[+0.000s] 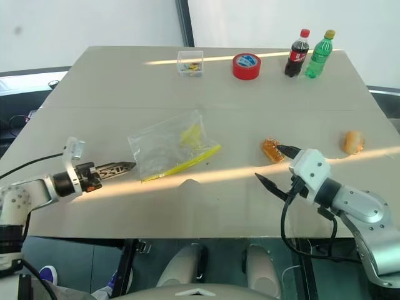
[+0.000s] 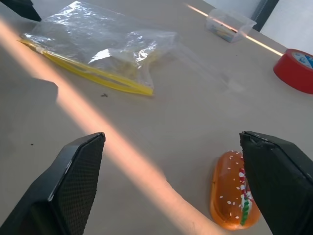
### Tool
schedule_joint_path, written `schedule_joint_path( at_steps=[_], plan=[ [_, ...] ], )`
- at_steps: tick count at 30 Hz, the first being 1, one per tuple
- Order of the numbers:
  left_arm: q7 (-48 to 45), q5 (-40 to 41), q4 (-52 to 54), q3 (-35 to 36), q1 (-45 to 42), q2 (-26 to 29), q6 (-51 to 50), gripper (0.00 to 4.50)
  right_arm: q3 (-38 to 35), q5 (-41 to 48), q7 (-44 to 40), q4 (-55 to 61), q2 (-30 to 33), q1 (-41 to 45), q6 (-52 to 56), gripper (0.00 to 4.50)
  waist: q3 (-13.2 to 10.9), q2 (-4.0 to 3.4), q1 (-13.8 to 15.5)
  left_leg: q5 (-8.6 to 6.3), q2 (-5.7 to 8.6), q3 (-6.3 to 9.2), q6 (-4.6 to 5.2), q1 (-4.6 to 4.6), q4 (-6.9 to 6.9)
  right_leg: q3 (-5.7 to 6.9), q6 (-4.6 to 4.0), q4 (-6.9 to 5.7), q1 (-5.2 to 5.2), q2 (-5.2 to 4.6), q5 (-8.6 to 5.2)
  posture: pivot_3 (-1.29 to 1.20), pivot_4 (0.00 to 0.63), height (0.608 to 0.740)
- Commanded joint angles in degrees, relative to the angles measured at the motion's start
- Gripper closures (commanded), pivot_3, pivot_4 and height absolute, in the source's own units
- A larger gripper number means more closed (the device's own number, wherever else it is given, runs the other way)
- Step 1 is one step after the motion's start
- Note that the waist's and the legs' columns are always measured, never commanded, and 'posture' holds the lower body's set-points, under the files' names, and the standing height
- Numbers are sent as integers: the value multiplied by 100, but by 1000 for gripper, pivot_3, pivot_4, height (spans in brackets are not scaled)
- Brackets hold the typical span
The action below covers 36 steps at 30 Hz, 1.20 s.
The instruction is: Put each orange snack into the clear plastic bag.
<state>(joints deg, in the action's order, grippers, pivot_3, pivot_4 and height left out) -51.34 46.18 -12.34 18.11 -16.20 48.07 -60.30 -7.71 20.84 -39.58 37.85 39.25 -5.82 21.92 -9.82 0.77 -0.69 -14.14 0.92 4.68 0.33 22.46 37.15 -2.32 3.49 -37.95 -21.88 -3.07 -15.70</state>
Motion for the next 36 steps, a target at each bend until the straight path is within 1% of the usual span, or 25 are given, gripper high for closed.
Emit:
schedule_joint_path(
  at_steps=[1, 3, 8, 13, 14, 16, 18, 20, 22, 23, 24, 27, 30, 33, 36],
  plan=[
    [-221, 154, -420, -64, -426, -226, -275, 9, -41, 13, 52, 319, 43, -22, 37, 0, 0, 0, -1, 0, 1, 2, 0, 2, 3, 3, 0, -2, -1, 0, 0, 0, 150, 740],
    [-433, 173, -779, -130, -685, -380, -367, 9, -44, 3, 69, 366, 23, -71, 37, 0, 0, 1, -4, 0, 3, 3, 0, 5, 6, 3, 0, -3, -2, 1, 0, 0, 150, 740],
    [-823, -304, -1776, -585, -1221, -766, -31, 9, -67, -71, 87, 442, 17, -237, -25, 0, 2, 1, 1, 1, 13, 9, 0, 8, 10, 9, 1, -4, -1, 1, 0, 0, 150, 740],
    [-865, -561, -2686, -621, -1640, -1240, 210, 9, -71, -148, 101, 499, 4, -367, -94, 0, 25, -15, 25, 1, 25, 20, 1, -3, 19, 16, 2, -8, 18, -4, 0, 0, 150, 740],
    [-823, -624, -2796, -623, -1683, -1316, 266, 254, -63, -161, 110, 511, -6, -376, -95, 0, 30, -20, 27, 1, 27, 22, 1, -7, 20, 19, 3, -8, 23, -5, 0, 0, 150, 740],
    [-864, -697, -2869, -675, -1725, -1401, 259, 932, -26, -198, 146, 534, -28, -376, -85, 0, 37, -26, 19, 1, 28, 24, 1, -9, 22, 19, 3, -10, 24, -4, 0, 0, 150, 740],
    [-894, -743, -2841, -710, -1740, -1430, 188, 1903, 22, -246, 193, 557, -44, -355, -61, 0, 37, -26, 0, 1, 29, 24, 1, -9, 22, 18, 3, -11, 24, -3, 0, 0, 150, 740],
    [-795, -676, -2812, -563, -1801, -1453, 11, 2889, 88, -319, 240, 575, -60, -319, -76, 0, 36, -26, -3, 1, 29, 24, 1, -6, 22, 17, 4, -11, 22, -4, 0, 0, 150, 740],
    [-660, -556, -2718, -375, -1858, -1460, -240, 3915, 168, -394, 261, 574, -64, -279, -117, 0, 47, -42, 16, 1, 30, 28, 1, -5, 22, 20, 4, -11, 22, -6, 0, 0, 150, 740],
    [-565, -460, -2633, -253, -1891, -1460, -424, 4291, 224, -444, 273, 563, -73, -248, -159, 0, 52, -49, 13, 1, 32, 29, 1, -5, 22, 20, 4, -12, 22, -7, 0, 0, 150, 740],
    [-455, -359, -2510, -127, -1920, -1457, -620, 4491, 299, -498, 285, 541, -95, -205, -218, 0, 52, -49, 8, 1, 33, 29, 2, -9, 22, 20, 4, -17, 23, -8, 0, 0, 150, 740],
    [-152, -150, -2192, 170, -1972, -1458, -1032, 4491, 566, -863, 444, 431, -178, -1, -409, 0, 49, -45, -17, 2, 28, 31, 1, -13, 23, 20, 5, -24, 23, 0, -1, 0, 150, 740],
    [274, 138, -1958, 599, -2131, -1541, -1521, 4491, 1040, -1621, 764, 193, -305, 380, -666, 0, 45, -37, -33, 2, 30, 26, 1, -10, 24, 16, 5, -24, 18, -1, -1, 0, 150, 740],
    [682, 386, -1662, 937, -2270, -1657, -1976, 4491, 1631, -2489, 1005, -136, -387, 805, -922, 0, 31, -13, -28, 3, 31, 29, -1, 2, 26, 18, 4, -24, 5, -1, 0, 0, 150, 740],
    [1026, 561, -1486, 1213, -2427, -1751, -2307, 4491, 2170, -3378, 1261, -599, -476, 1216, -1224, 0, 29, -7, -23, 20, 36, 30, -31, 31, 26, 18, 4, -27, -24, -3, 0, 0, 150, 740]
  ],
)
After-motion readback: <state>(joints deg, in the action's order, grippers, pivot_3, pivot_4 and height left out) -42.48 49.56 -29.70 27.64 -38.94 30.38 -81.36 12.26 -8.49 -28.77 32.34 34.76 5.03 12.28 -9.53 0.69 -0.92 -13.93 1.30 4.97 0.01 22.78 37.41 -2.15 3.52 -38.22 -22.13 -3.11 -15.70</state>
